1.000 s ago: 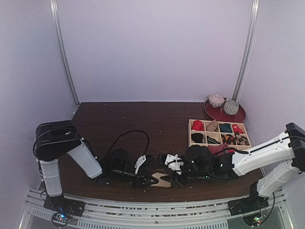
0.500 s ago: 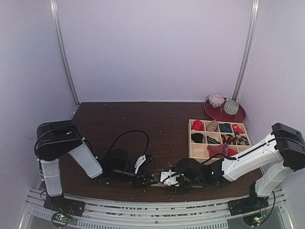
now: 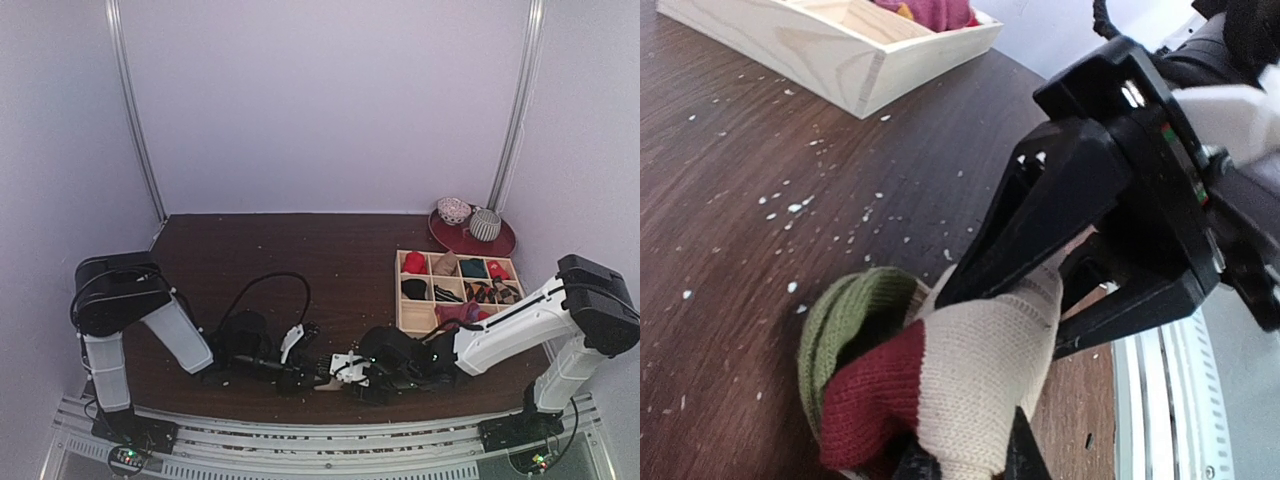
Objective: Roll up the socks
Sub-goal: Roll the sock at the center of the board.
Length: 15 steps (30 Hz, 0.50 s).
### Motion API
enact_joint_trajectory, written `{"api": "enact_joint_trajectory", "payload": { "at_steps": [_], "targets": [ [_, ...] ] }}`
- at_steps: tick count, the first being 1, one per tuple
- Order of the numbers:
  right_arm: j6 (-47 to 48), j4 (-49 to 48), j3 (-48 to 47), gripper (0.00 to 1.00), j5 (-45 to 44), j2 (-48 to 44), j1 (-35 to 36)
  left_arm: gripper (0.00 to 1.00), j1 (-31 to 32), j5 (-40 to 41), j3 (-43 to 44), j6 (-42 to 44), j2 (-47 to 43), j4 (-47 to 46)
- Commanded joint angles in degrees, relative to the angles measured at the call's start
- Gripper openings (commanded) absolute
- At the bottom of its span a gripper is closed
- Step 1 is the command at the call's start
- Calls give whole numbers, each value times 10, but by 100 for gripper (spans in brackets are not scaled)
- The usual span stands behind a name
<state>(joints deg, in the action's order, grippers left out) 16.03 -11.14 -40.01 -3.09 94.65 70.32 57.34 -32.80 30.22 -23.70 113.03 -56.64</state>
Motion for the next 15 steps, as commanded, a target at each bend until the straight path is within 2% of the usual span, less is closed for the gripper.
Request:
{"api": "enact_joint_trajectory", "payload": {
  "at_steps": [1, 4, 6, 10, 12, 15],
  "targets": [
    [-86, 9, 6, 29, 106, 57, -30, 2, 10, 77, -36, 44, -1, 246],
    [-124, 36, 3, 29, 142, 82, -38, 13, 10, 93, -18, 84, -33, 238],
    [-140, 61, -3, 29, 168, 101, -45, 24, 10, 99, -10, 116, -48, 220],
    [-166, 82, -16, 28, 209, 125, -58, 41, 10, 93, -26, 162, -75, 126],
    [-175, 101, -30, 28, 217, 132, -61, 53, 10, 82, -48, 184, -83, 64],
    [-182, 117, -45, 28, 233, 153, -70, 62, 10, 66, -75, 209, -82, -15]
  ]
}}
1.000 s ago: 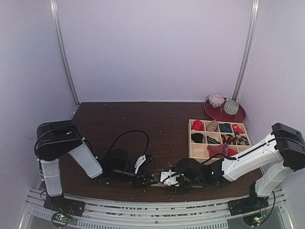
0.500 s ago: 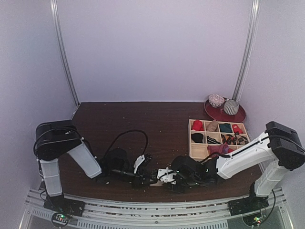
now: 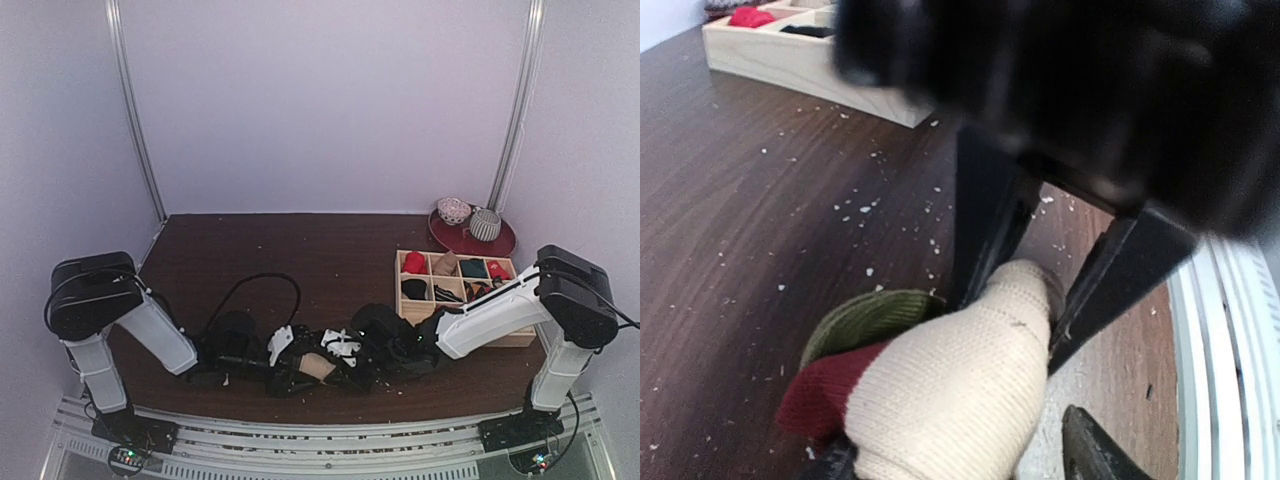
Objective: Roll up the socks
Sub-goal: Roll the sock at the center of the board.
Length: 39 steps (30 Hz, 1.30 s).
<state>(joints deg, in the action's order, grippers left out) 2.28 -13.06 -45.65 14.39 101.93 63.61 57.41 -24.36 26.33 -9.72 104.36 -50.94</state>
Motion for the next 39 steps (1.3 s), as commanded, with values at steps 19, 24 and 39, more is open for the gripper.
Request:
{"api": "enact_joint_trajectory", "payload": {
  "at_steps": [19, 24, 39],
  "targets": [
    [-37, 153, -22, 38, 46, 91, -17, 0, 9, -36, -12, -7, 84, -45],
    [-25, 112, -15, 46, -53, 16, -16, 0, 7, -33, 20, -102, 82, 116],
    [106, -73, 66, 55, -115, -94, 6, 0, -5, -92, 29, -166, 128, 182]
  ]
}}
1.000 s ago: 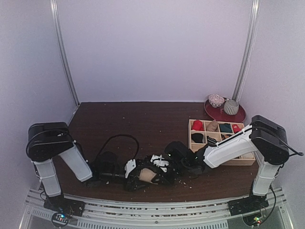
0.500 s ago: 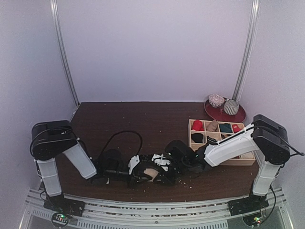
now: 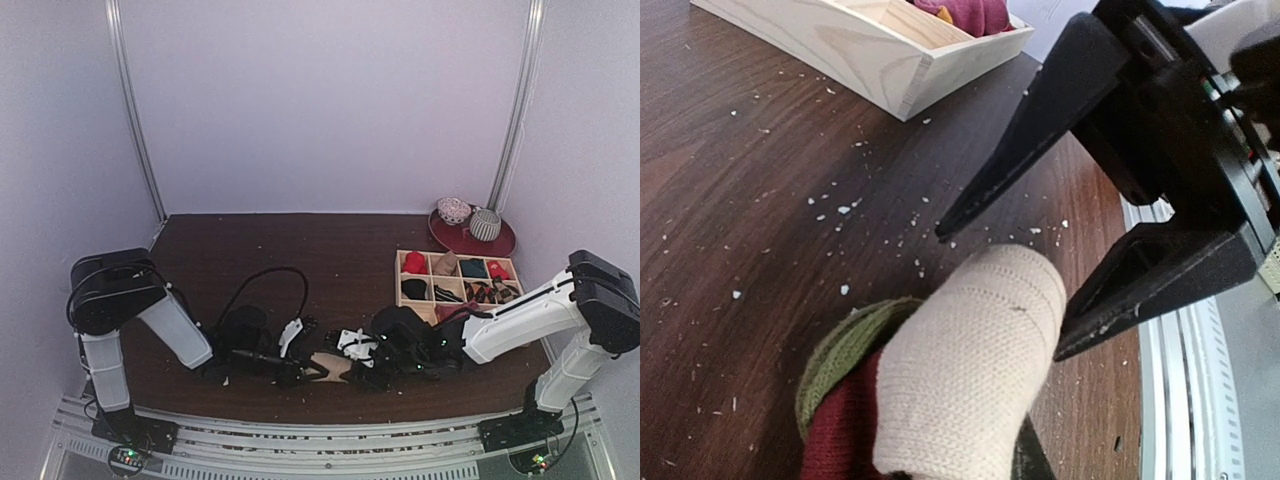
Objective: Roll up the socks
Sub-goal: Roll the sock at the center of the board.
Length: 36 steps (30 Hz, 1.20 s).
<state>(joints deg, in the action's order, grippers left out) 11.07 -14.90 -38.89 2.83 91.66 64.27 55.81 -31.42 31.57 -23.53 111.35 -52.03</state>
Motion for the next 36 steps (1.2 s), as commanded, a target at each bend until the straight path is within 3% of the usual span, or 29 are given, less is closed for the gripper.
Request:
{"api": "enact_joint_trajectory", "payload": {
  "at_steps": [1, 6, 10, 14, 22, 28, 30, 36],
  "targets": [
    [17, -56, -5, 55, 0, 19, -2, 0, 11, -21, -23, -28, 60, 192],
    [3, -40, -34, 52, 28, 68, -4, 0, 11, -22, -20, -24, 65, 199],
    [-17, -19, -47, 36, 50, 108, -9, 0, 11, -22, -21, -20, 64, 200],
    [-54, -4, -47, 25, 99, 123, -20, 1, 11, -9, -25, -2, 48, 189],
    [-131, 86, -61, 21, 183, 163, -56, 40, 11, 47, -14, 102, -34, 147],
    [-178, 115, -63, 21, 210, 193, -60, 87, 11, 30, -28, 163, -55, 24],
    [-184, 122, -65, 21, 217, 203, -61, 97, 11, 24, -36, 185, -51, -7],
    [-189, 138, -70, 20, 240, 227, -64, 98, 11, 40, -116, 208, -61, -169]
  ]
}}
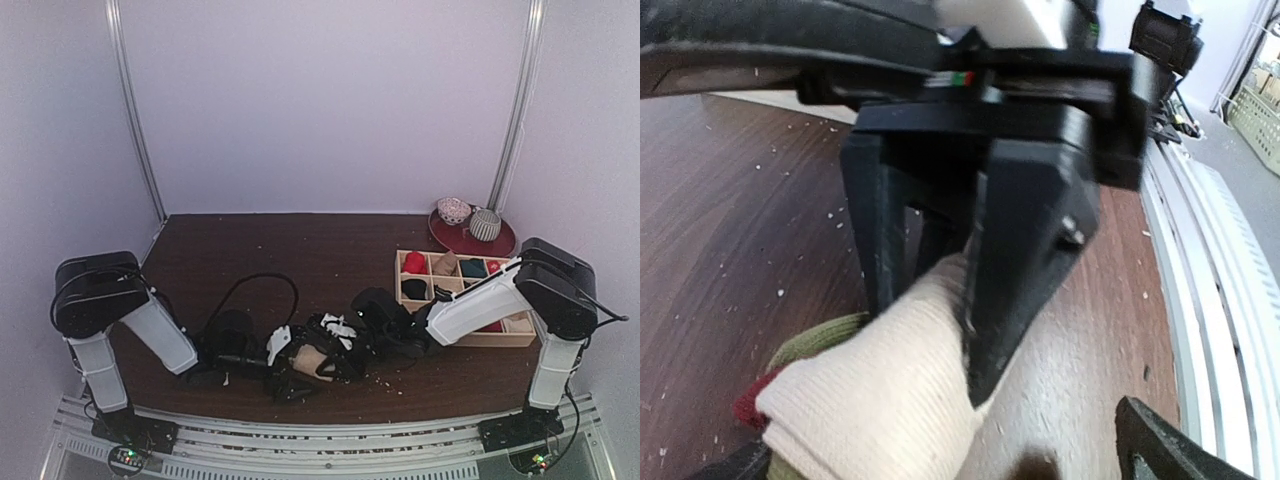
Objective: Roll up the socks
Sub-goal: Roll the sock at the center of the board.
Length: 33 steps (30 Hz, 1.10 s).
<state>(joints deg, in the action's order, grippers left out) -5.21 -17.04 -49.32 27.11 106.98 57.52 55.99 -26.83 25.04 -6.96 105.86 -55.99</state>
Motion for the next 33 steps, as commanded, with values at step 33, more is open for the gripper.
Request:
{"api": "enact_joint_trajectory", "payload": {
  "at_steps": [33],
  "targets": [
    [46, 212, 14, 20, 48, 74, 2, 86, -74, -78, -100, 1, 34, -290]
  ]
}}
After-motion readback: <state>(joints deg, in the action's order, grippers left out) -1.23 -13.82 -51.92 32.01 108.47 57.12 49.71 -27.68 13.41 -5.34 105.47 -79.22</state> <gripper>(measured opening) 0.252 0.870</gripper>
